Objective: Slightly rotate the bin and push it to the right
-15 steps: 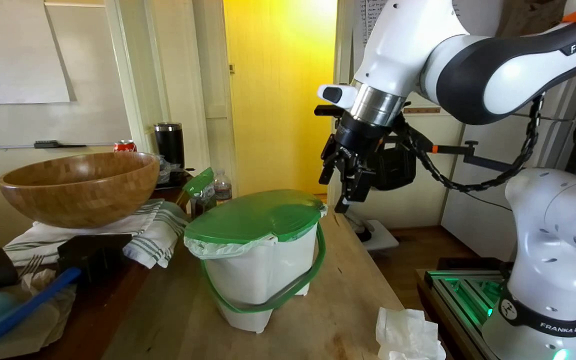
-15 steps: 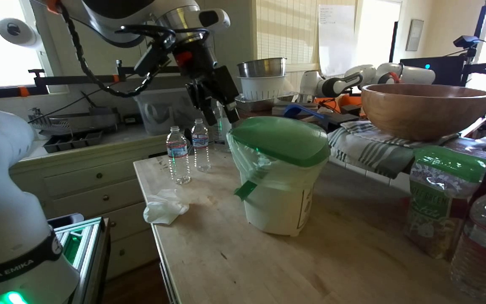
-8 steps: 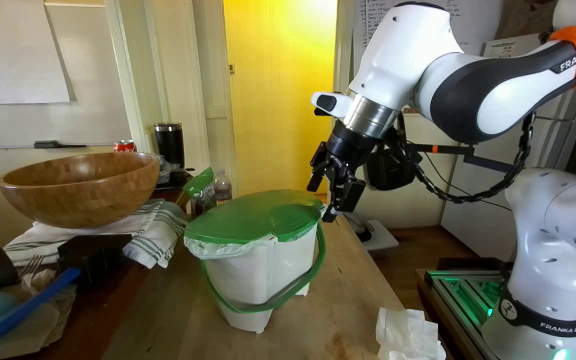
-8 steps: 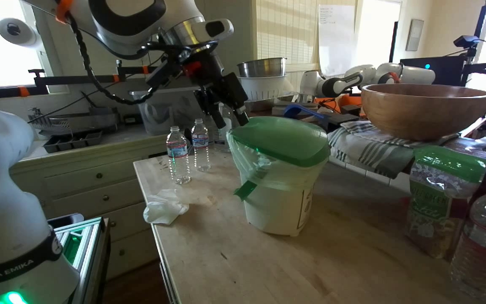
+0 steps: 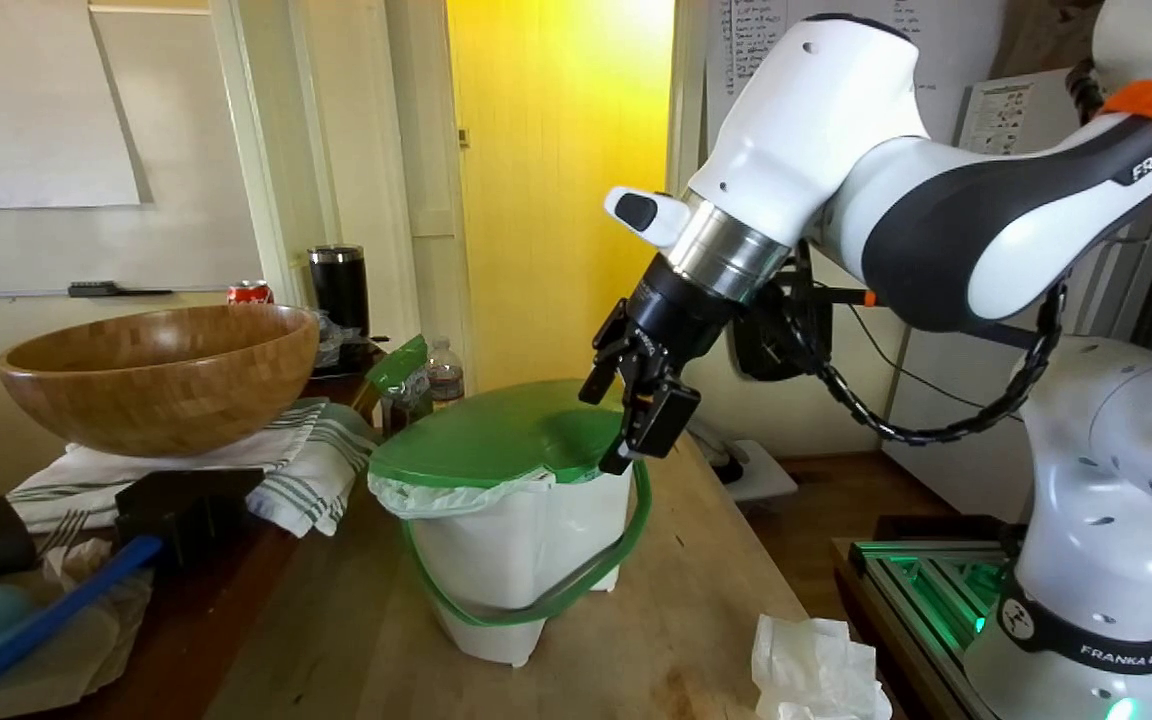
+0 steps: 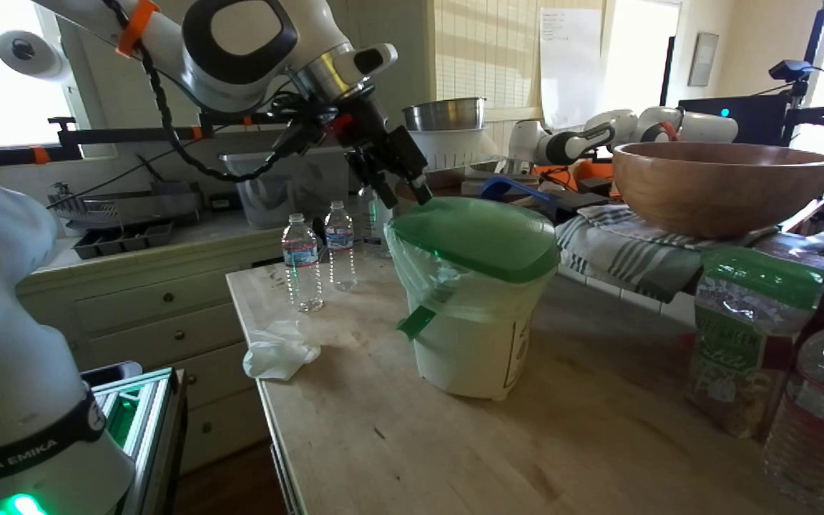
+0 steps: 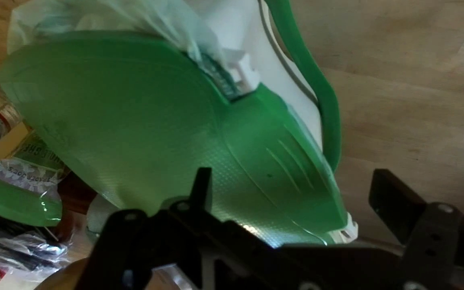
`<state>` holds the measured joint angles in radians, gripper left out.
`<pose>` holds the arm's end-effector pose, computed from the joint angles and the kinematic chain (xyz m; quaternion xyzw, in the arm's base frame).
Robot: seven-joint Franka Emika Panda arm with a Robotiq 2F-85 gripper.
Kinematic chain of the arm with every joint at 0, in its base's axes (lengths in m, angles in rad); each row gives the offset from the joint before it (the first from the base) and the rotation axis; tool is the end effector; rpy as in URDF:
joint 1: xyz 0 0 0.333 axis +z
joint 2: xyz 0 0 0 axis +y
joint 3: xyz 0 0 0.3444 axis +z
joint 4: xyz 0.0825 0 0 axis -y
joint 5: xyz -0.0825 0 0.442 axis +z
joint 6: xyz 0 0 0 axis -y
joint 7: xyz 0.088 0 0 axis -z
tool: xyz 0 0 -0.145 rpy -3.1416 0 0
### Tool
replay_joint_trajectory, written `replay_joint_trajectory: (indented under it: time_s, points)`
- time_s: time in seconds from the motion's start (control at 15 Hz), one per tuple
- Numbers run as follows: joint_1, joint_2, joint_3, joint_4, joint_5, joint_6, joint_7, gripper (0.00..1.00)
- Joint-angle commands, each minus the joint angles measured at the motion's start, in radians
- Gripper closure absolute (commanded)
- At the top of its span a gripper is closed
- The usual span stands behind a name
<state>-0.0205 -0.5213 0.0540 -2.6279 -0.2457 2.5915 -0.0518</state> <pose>0.4675 0.0147 0.4305 0.9580 0.1268 0.2355 0.1032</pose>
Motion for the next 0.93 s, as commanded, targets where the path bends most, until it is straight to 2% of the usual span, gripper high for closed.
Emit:
replay_joint_trajectory:
  time_s: [0.0, 0.4, 0.87]
  points:
    - [-0.028, 0.064, 0.059, 0.048, 0.001, 0.037, 0.131, 0.00]
    - [-0.076, 0.143, 0.117, 0.129, -0.018, 0.030, 0.303, 0.00]
    - [-0.093, 0.220, 0.123, 0.192, -0.020, 0.001, 0.412, 0.00]
